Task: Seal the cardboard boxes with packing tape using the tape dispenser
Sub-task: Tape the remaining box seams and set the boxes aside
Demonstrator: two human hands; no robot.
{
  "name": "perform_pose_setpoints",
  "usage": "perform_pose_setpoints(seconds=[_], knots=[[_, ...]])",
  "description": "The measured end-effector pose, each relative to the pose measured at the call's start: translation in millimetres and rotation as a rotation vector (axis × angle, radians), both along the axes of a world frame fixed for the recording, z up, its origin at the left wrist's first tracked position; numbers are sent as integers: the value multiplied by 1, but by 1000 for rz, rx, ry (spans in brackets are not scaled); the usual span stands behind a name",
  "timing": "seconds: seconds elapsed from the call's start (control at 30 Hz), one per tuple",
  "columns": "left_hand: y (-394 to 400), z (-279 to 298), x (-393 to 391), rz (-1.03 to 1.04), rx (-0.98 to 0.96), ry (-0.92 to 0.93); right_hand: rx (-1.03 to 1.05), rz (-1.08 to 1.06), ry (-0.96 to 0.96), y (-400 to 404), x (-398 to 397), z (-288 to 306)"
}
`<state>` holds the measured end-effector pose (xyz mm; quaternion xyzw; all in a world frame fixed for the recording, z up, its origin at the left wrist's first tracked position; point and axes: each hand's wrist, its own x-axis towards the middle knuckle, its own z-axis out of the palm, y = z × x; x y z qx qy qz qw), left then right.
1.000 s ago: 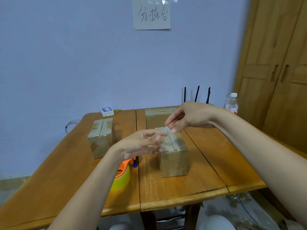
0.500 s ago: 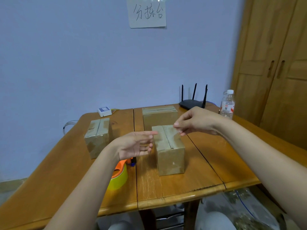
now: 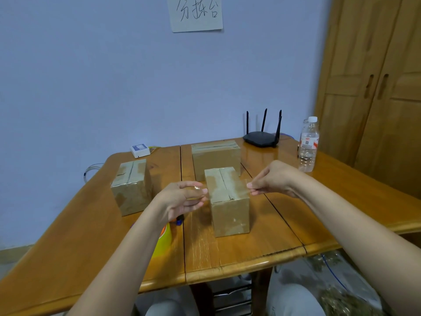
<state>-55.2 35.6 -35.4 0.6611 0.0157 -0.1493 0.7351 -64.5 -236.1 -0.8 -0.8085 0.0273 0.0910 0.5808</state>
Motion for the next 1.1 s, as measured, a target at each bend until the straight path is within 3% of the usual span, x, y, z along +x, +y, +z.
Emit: perform_pose_setpoints(seconds=[0.47,1.1], knots=[[9,-9,1,-2,2,35,197,-58,136,-11,4,-14],[10,-13,10,-18,51,133,77,-94,99,-8,8,-24]])
